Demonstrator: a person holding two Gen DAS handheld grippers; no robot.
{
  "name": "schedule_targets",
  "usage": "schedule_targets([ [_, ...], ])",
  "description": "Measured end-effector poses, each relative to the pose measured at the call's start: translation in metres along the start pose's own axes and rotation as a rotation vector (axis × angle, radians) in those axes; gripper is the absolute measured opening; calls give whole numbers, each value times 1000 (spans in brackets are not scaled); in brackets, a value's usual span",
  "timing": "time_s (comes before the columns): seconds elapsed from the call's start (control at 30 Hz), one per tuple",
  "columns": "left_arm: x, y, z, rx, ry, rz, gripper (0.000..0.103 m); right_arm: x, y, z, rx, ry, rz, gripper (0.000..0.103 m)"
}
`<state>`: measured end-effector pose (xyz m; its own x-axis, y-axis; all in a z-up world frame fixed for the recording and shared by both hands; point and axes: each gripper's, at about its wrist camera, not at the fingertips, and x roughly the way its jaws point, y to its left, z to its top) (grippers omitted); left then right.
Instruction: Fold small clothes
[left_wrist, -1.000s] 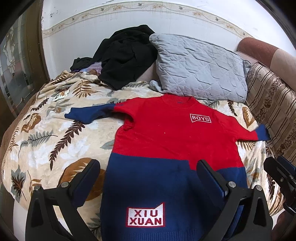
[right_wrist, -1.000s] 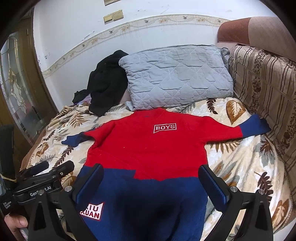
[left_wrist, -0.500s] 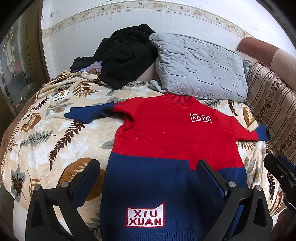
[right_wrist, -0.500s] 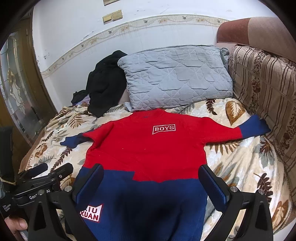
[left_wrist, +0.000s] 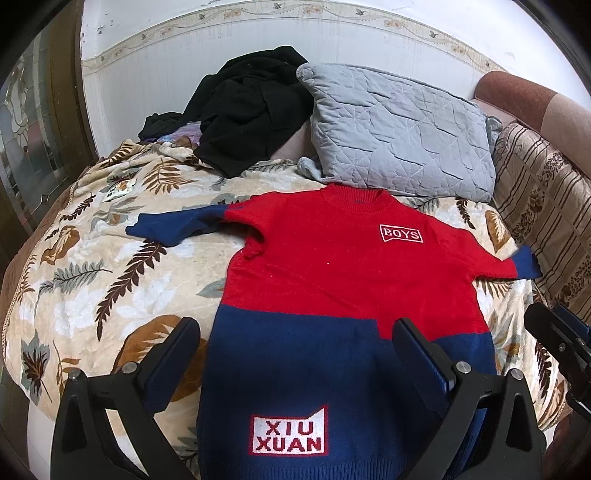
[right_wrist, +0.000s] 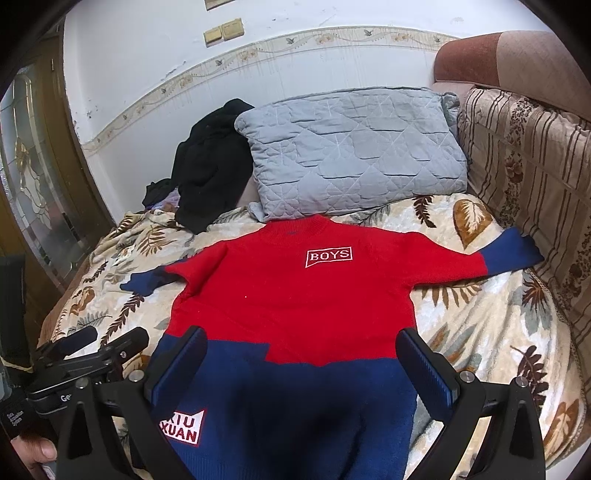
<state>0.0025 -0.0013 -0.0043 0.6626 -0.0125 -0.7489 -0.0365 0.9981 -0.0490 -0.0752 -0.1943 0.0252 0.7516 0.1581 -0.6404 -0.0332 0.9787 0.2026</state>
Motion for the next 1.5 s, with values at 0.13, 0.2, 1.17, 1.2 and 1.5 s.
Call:
schedule_targets([
  [0.13,6,2,0,-5,16,4,103,5,-2,-2,5,10,3,103],
  [0.2,13,6,0,-12,31,8,103,9,-7,-4,16,26,7,103],
  [1.17,141,229,-18,-374,81,376,103,161,-408,32,1042,22,-168,49],
  [1.2,143,234,-19,-391,83,380,103,164,-411,34,1018,39,-201,25],
  [1.5,144,257,-27,-508,55,391,103,119,-290,152,505,-116,-253,8],
])
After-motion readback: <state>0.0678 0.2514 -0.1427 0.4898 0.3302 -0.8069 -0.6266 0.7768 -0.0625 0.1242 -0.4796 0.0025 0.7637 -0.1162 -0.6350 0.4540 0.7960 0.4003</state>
